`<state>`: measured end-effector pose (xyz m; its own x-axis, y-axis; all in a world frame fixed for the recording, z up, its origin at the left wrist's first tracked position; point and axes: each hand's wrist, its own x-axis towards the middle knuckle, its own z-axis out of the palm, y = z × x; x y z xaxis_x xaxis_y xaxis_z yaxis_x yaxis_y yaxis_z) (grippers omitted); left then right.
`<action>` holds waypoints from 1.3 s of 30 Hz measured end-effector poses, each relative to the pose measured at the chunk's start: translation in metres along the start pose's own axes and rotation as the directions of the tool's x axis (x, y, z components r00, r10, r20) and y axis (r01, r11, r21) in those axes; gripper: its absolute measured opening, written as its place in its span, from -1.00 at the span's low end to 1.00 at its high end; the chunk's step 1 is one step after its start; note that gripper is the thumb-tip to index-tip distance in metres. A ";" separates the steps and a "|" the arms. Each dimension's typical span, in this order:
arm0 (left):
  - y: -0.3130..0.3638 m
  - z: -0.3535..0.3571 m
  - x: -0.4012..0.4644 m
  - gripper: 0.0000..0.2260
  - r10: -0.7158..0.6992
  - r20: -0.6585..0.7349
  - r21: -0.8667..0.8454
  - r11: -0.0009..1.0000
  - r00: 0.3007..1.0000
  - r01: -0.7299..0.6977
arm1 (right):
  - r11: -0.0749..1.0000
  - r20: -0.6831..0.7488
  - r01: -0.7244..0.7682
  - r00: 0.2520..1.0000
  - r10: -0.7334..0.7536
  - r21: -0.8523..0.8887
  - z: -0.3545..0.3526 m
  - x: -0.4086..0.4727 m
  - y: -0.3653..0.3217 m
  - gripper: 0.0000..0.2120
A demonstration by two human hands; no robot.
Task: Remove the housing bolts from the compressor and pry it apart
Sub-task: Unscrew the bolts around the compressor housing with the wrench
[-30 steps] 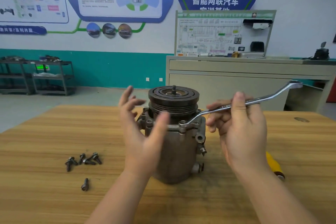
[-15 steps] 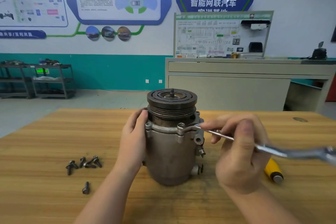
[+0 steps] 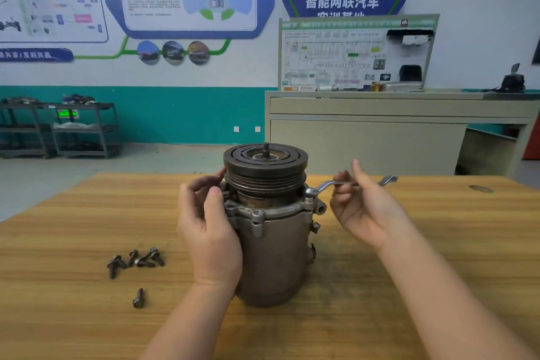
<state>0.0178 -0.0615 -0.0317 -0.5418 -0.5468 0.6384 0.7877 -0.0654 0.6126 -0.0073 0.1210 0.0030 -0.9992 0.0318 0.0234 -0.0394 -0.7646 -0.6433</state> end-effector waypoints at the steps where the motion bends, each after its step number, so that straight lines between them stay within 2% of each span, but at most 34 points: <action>1: 0.000 0.000 0.000 -0.86 -0.011 -0.001 -0.012 1.000 1.000 0.011 | 0.999 0.018 -0.028 0.999 0.028 0.035 -0.001 0.001 0.002 -0.75; 3: 0.001 0.000 -0.001 -0.87 -0.033 0.007 -0.033 0.999 0.999 0.033 | 0.995 0.021 0.009 1.000 -0.012 0.104 0.000 0.001 0.004 -0.76; 5: 0.001 0.000 0.000 -0.86 -0.047 0.011 -0.027 0.999 0.999 0.048 | 0.973 0.000 0.210 0.978 -0.211 0.094 0.004 -0.005 0.002 -0.76; 6: 0.001 -0.001 0.001 -0.86 -0.057 0.013 -0.017 0.998 0.998 0.058 | 0.934 0.013 0.356 0.934 -0.357 0.026 0.006 -0.010 0.000 -0.77; 7: 0.000 -0.002 0.002 -0.86 -0.069 0.014 0.000 0.998 0.998 0.069 | 0.854 0.060 0.515 0.857 -0.511 -0.078 0.008 -0.017 0.000 -0.77; 9: -0.001 -0.002 0.004 -0.85 -0.089 0.015 0.031 0.996 0.996 0.089 | 0.551 0.261 0.789 0.612 -0.747 -0.272 0.010 -0.031 0.001 -0.82; 11: -0.002 -0.002 0.005 -0.85 -0.093 0.022 0.038 0.995 0.995 0.093 | 0.212 0.503 0.929 0.345 -0.792 -0.304 0.011 -0.042 0.002 -0.90; 12: -0.002 -0.002 0.005 -0.85 -0.089 0.024 0.040 0.995 0.996 0.088 | 0.086 0.588 0.953 0.249 -0.769 -0.290 0.011 -0.045 0.003 -0.93; 13: -0.002 -0.001 0.006 -0.85 -0.084 0.022 0.041 0.996 0.996 0.083 | 0.002 0.645 0.960 0.189 -0.741 -0.279 0.011 -0.047 0.004 -0.93; 15: -0.002 -0.001 0.006 -0.84 -0.076 0.010 0.034 0.997 0.997 0.076 | -0.060 0.693 0.960 0.154 -0.705 -0.274 0.011 -0.047 0.006 -0.88; 18: -0.002 0.000 0.005 -0.84 -0.054 0.001 0.045 0.998 0.999 0.054 | -0.062 0.712 0.962 0.154 -0.686 -0.267 0.011 -0.048 0.007 -0.87; 22: -0.001 0.000 0.004 -0.83 -0.043 -0.001 0.056 0.997 0.999 0.043 | -0.116 0.753 0.955 0.138 -0.644 -0.274 0.012 -0.052 0.011 -0.76; 25: -0.002 0.000 0.003 -0.83 -0.034 -0.003 0.072 0.997 0.999 0.034 | -0.179 0.822 0.958 0.086 -0.563 -0.222 0.014 -0.057 0.018 -0.78; 27: -0.002 0.000 0.003 -0.81 -0.031 -0.005 0.086 0.996 1.000 0.031 | -0.264 0.859 0.944 0.038 -0.511 -0.199 0.017 -0.059 0.023 -0.80; 31: -0.003 0.000 0.004 -0.80 -0.016 -0.008 0.097 0.995 1.000 0.017 | -0.341 0.821 0.917 -0.028 -0.571 -0.206 0.023 -0.062 0.035 -0.73; 36: -0.003 0.001 0.003 -0.81 0.009 -0.018 0.096 0.995 1.000 -0.007 | -0.376 0.769 0.884 -0.031 -0.639 -0.277 0.029 -0.061 0.048 -0.79; 39: -0.003 0.003 0.006 -0.81 0.029 -0.040 0.082 0.996 0.999 -0.026 | -0.531 0.822 0.803 -0.094 -0.562 -0.270 0.033 -0.061 0.056 -0.77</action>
<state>0.0114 -0.0617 -0.0278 -0.5063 -0.5817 0.6366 0.7747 0.0173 0.6320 0.0516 0.0555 -0.0091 0.1144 -0.1028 0.9881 -0.7812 0.6052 0.1534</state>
